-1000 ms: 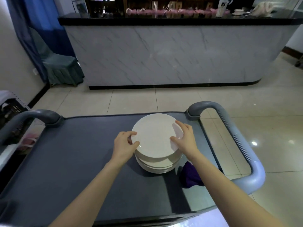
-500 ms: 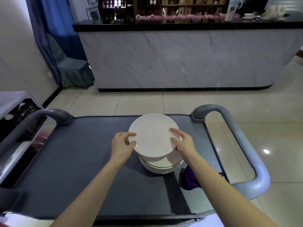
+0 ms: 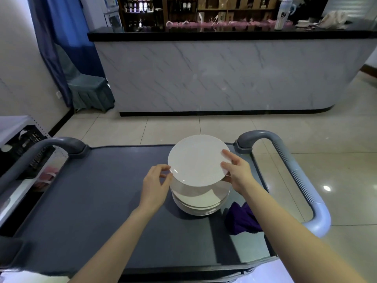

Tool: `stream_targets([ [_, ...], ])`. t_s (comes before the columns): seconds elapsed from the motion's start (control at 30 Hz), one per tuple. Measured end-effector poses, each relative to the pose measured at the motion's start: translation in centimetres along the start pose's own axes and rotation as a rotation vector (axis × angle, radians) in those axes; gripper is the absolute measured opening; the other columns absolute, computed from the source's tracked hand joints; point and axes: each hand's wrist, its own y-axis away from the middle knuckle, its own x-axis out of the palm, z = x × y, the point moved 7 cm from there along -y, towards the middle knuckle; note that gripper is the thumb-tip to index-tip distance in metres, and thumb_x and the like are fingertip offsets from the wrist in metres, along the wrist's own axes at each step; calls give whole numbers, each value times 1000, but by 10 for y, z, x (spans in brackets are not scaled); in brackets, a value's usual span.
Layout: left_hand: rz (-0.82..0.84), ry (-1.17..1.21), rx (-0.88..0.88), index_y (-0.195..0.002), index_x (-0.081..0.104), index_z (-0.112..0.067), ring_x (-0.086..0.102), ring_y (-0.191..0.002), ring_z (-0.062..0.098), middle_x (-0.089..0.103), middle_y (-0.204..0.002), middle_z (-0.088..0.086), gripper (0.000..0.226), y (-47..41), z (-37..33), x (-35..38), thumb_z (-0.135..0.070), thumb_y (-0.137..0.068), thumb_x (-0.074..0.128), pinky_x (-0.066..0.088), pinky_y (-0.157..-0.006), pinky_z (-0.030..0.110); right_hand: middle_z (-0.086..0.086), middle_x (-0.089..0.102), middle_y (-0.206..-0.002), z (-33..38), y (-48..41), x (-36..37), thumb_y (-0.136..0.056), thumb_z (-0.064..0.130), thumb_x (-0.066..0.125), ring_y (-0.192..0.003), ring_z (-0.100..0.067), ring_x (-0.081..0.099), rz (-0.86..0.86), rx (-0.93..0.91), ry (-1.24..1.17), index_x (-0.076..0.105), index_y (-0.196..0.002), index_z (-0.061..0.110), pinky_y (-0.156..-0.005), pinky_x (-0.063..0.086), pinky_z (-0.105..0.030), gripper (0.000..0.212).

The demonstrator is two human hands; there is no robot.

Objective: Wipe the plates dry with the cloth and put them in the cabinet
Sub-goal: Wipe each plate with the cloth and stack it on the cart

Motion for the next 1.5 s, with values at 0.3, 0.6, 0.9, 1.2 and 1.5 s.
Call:
stream_targets([
  [0.3,284,-344,760,-94,71,-7,67,-75,23,69,-84,3,11,57,-79,69,-12,-85,72,54,-55,35,-7,52,-141,11,5,-18,-95,-7,53,-100,-29,62,-14,-8,-22,54,-139,15,-59,55,-32,49],
  [0.6,802,-450,775,-149,40,-15,38,-139,25,36,-156,7,55,84,-85,182,-30,-98,54,28,-113,32,-6,51,-144,17,12,-64,-94,-9,54,-92,-24,63,-59,-32,-50,53,-140,14,-65,59,-35,51],
  [0.9,918,-743,593,-157,16,-27,33,-138,34,26,-156,12,75,94,-61,245,-32,-95,58,40,-107,43,0,55,-139,3,20,-106,-91,-11,55,-82,-19,65,-129,-20,-85,56,-138,15,-65,55,-35,54],
  [1.2,810,-758,708,-143,38,-28,38,-123,25,48,-126,2,49,95,-66,236,-33,-96,53,39,-93,37,2,56,-133,3,27,-117,-91,-11,54,-84,-20,64,-121,-10,-76,57,-137,15,-59,57,-31,52],
  [1.5,754,-525,619,-130,50,-30,52,-107,11,59,-121,-9,41,101,-75,137,-50,-95,53,41,-90,27,2,56,-134,17,20,-88,-92,-10,54,-86,-22,63,5,-7,-32,56,-138,15,-54,55,-28,53],
])
